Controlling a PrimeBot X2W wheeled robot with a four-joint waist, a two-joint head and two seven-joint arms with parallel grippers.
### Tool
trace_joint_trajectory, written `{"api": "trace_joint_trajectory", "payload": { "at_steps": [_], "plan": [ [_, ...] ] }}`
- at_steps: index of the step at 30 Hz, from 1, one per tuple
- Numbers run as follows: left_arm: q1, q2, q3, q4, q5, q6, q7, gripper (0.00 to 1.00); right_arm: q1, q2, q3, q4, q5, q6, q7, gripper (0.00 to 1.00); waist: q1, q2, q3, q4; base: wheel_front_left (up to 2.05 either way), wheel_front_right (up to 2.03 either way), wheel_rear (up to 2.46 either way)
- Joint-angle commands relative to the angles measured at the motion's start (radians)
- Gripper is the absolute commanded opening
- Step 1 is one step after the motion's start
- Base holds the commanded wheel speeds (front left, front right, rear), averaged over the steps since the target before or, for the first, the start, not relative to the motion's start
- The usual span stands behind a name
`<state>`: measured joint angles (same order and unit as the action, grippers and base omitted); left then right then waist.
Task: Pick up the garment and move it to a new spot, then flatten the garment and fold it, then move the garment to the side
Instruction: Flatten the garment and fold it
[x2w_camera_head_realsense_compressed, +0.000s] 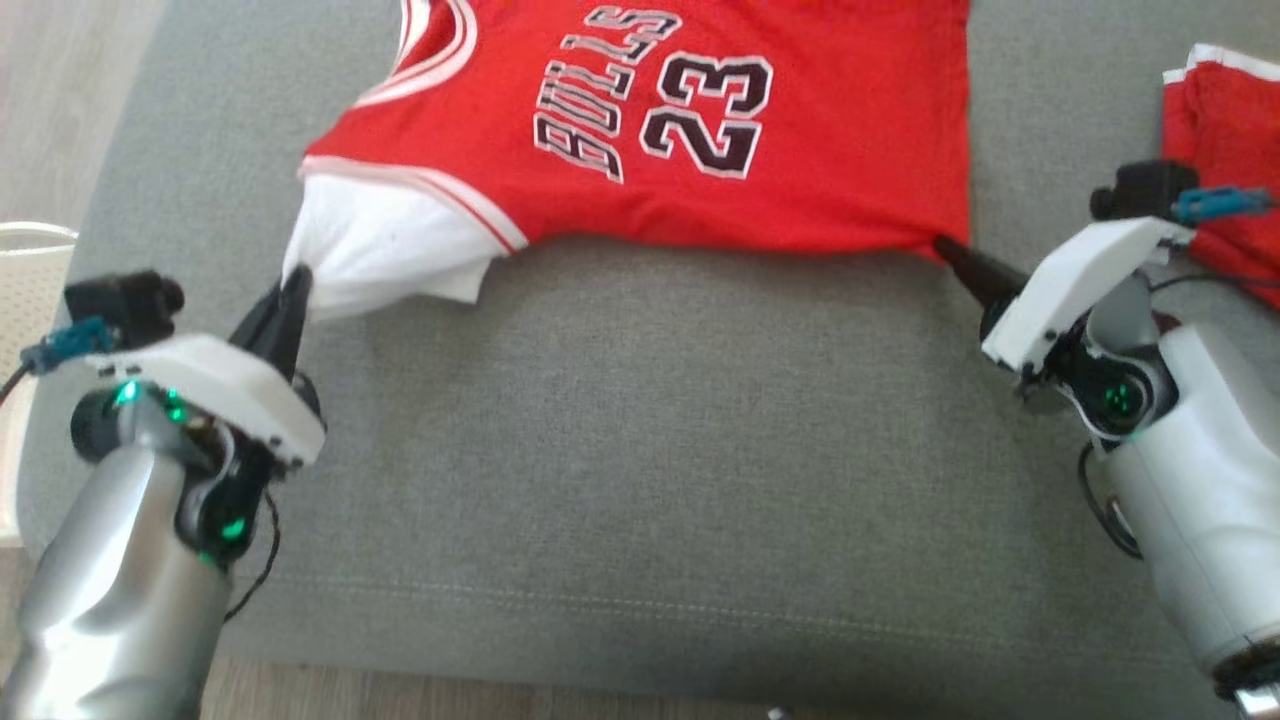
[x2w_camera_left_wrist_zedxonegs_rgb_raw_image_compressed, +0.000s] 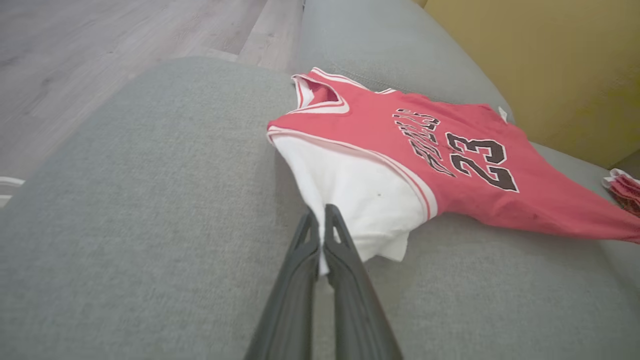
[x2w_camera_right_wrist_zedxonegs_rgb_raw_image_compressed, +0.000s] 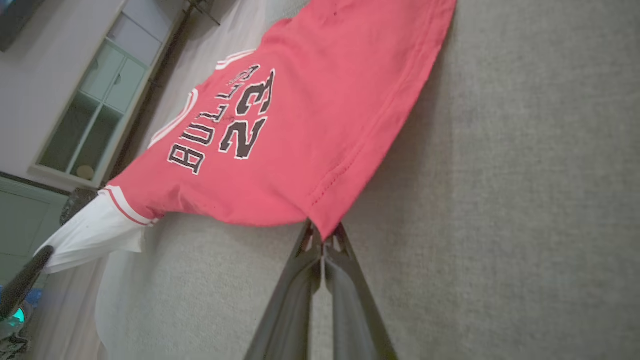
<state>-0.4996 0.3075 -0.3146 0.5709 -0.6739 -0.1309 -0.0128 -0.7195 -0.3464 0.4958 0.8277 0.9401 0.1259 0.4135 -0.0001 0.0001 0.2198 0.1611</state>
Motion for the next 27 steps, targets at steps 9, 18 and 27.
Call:
{"api": "trace_joint_trajectory", "payload": {
  "at_steps": [9, 18, 27],
  "plan": [
    [0.096, 0.142, -0.027, -0.179, -0.092, 0.0, 0.091, 0.0, 0.037, -0.069, 0.083, -0.069, -0.011, 0.005, 0.052, 0.0, 0.0001, -0.0001, -0.021, 0.003, 0.0, 0.0, 0.0],
    [0.178, 0.242, -0.09, -0.307, -0.2, 0.0, 0.19, 0.0, 0.06, -0.152, 0.155, -0.106, -0.021, 0.005, 0.137, 0.0, 0.0001, -0.0001, -0.044, 0.001, 0.0, 0.0, 0.0],
    [0.234, 0.349, -0.149, -0.442, -0.34, 0.0, 0.248, 0.0, 0.082, -0.203, 0.189, -0.146, 0.01, 0.005, 0.245, 0.0, 0.0001, -0.0001, -0.067, 0.005, 0.0, 0.0, 0.0]
  ]
}}
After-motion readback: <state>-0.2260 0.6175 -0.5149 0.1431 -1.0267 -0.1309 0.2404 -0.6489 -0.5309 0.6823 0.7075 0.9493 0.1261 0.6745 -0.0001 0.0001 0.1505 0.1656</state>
